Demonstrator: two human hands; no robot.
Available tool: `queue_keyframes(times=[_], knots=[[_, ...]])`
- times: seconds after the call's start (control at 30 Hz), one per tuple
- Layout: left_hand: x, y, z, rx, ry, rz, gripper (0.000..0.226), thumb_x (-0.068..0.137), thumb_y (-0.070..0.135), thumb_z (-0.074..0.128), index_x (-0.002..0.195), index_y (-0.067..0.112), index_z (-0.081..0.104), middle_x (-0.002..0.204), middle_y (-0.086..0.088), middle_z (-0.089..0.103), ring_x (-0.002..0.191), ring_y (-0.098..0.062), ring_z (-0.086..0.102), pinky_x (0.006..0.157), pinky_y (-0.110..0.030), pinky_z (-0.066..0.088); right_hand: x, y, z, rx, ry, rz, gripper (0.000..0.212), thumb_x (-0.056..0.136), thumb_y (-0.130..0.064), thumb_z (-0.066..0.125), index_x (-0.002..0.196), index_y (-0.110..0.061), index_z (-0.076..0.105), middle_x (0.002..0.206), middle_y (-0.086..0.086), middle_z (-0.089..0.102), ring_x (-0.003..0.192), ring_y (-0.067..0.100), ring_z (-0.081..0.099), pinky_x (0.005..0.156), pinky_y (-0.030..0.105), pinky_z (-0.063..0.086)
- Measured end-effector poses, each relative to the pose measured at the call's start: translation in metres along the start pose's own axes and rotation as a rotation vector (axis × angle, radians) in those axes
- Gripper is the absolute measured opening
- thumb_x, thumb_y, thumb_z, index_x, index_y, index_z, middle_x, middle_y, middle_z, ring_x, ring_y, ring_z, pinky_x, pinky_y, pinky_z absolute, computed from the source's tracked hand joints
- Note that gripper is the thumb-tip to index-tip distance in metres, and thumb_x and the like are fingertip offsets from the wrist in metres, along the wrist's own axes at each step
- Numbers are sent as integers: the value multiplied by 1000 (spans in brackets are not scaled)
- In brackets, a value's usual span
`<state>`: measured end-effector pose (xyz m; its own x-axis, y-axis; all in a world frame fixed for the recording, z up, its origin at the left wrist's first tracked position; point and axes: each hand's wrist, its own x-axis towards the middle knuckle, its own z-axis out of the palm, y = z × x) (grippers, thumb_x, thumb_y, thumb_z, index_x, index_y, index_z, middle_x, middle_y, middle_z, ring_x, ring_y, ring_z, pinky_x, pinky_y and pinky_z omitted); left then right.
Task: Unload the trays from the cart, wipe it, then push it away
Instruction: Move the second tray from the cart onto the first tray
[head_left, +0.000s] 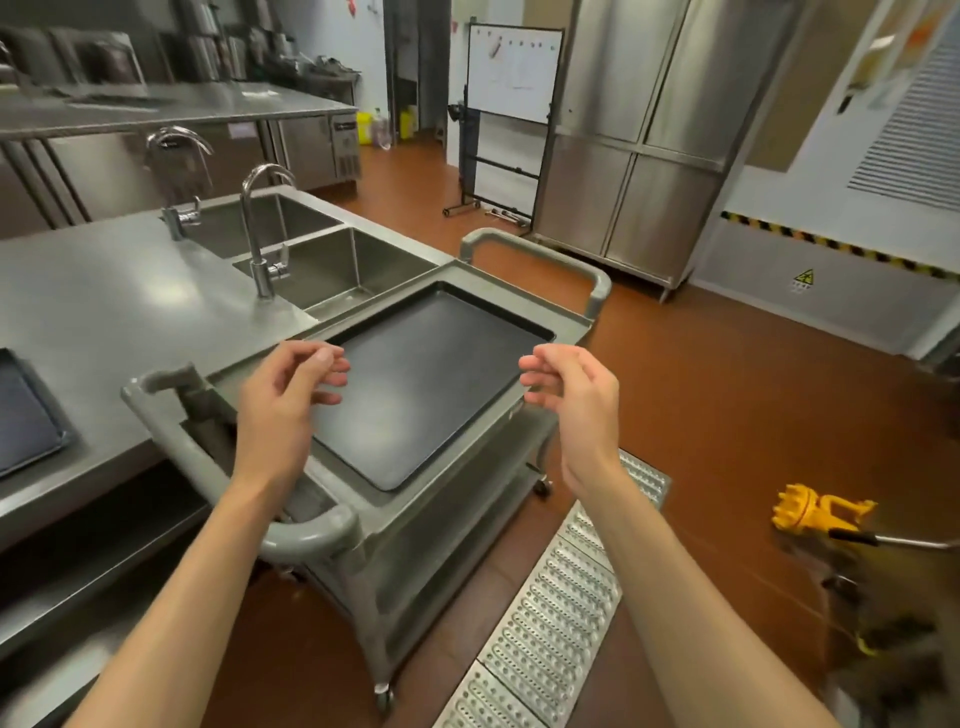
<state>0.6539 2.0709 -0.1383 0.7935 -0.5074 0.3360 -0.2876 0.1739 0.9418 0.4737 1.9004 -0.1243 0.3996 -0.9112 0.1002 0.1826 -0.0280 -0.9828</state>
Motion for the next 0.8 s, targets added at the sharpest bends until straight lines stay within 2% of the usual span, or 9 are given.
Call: queue_keyframes(times=[0.13,0.23,0.33,0.53,0.67,0.8], knots=[[3,-1,28,18,16,-6,25,91,29,52,101,12,68,94,-9,70,86,-21,65,81,-46,53,32,5,-23,7,-13,18,21,98,-17,56,101,-1,70,96,16,75,82,20,66,76,35,55],[12,-13,37,19,39,-8,26,90,26,52,101,7,67,93,-12,69,84,-22,65,79,-45,53,60,16,-20,-2,-41,32,22,99,-17,54,102,0,69,95,15,74,83,20,66,74,33,54],[28,-39,46,18,70,-22,27,90,23,52,103,4,65,95,-16,68,83,-24,64,80,-44,53,94,34,-10,-56,-89,45,22,99,-17,54,102,-1,69,97,16,74,83,21,66,78,37,55],[80,-112,75,16,192,-119,23,94,19,53,104,3,65,93,-12,69,82,-21,64,81,-46,53,184,86,17,-189,-208,102,21,98,-20,55,101,-4,70,96,12,74,85,20,67,82,38,56],[111,-140,92,60,223,-187,28,83,34,59,97,11,67,91,-10,70,79,-18,65,79,-43,52,241,115,35,-232,-285,139,18,98,-17,56,97,-6,70,91,9,73,84,21,66,79,38,54],[132,-162,94,133,298,-233,15,94,15,58,100,4,66,94,-17,69,82,-24,64,81,-47,52,292,143,50,-294,-386,164,16,96,-15,57,91,-8,71,86,8,74,80,19,66,75,36,52]])
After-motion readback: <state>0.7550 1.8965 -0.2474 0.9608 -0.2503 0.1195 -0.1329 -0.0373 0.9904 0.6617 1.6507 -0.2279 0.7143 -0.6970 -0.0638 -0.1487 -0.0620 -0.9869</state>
